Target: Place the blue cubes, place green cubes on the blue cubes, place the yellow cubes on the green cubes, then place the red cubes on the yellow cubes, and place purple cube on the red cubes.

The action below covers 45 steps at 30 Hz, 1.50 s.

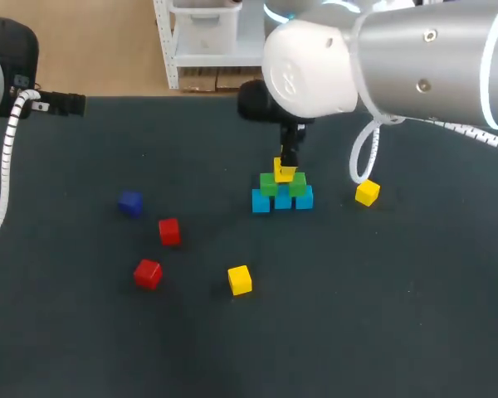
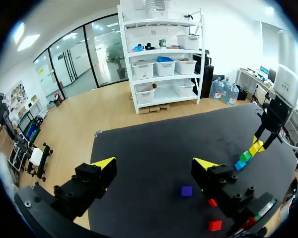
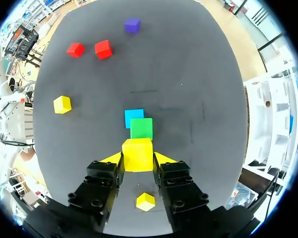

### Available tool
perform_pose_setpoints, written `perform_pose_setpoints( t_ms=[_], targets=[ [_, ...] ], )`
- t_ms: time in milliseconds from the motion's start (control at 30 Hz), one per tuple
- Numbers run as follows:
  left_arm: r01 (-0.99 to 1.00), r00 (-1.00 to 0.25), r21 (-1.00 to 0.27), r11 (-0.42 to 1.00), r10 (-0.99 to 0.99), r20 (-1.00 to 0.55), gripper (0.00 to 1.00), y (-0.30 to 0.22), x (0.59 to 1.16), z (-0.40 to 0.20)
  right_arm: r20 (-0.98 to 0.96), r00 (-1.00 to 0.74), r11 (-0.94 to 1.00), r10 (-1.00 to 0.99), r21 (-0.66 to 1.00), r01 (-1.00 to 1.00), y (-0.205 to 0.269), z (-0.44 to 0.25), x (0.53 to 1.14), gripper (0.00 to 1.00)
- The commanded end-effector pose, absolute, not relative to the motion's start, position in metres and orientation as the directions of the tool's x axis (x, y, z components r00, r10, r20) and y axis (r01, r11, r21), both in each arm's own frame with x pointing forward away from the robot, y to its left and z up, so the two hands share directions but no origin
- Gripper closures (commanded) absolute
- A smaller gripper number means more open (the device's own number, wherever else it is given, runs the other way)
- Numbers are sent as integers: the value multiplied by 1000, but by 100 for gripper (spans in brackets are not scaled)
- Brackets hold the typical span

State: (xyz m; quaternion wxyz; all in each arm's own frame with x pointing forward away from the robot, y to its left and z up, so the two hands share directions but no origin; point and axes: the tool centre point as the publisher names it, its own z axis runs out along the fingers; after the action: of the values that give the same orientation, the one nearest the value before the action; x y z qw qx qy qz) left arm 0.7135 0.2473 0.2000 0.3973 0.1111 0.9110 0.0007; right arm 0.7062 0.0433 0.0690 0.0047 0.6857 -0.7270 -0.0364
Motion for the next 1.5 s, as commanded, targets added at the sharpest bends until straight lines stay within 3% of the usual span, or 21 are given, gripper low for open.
perform_pose_setpoints(
  t_ms=[33,1167,1500],
  targets=[
    [209,-661,86,974,205,-722,0,249,714,200,-44,-65,63,-997,56,-996,40,69,706,100],
    [209,-661,86,974,205,-722,0,249,714,200,-36,-66,64,-997,55,-996,44,59,708,92],
    [209,-661,86,974,205,-722,0,249,714,200,-34,-64,62,-997,56,-996,45,58,706,61]
  ],
)
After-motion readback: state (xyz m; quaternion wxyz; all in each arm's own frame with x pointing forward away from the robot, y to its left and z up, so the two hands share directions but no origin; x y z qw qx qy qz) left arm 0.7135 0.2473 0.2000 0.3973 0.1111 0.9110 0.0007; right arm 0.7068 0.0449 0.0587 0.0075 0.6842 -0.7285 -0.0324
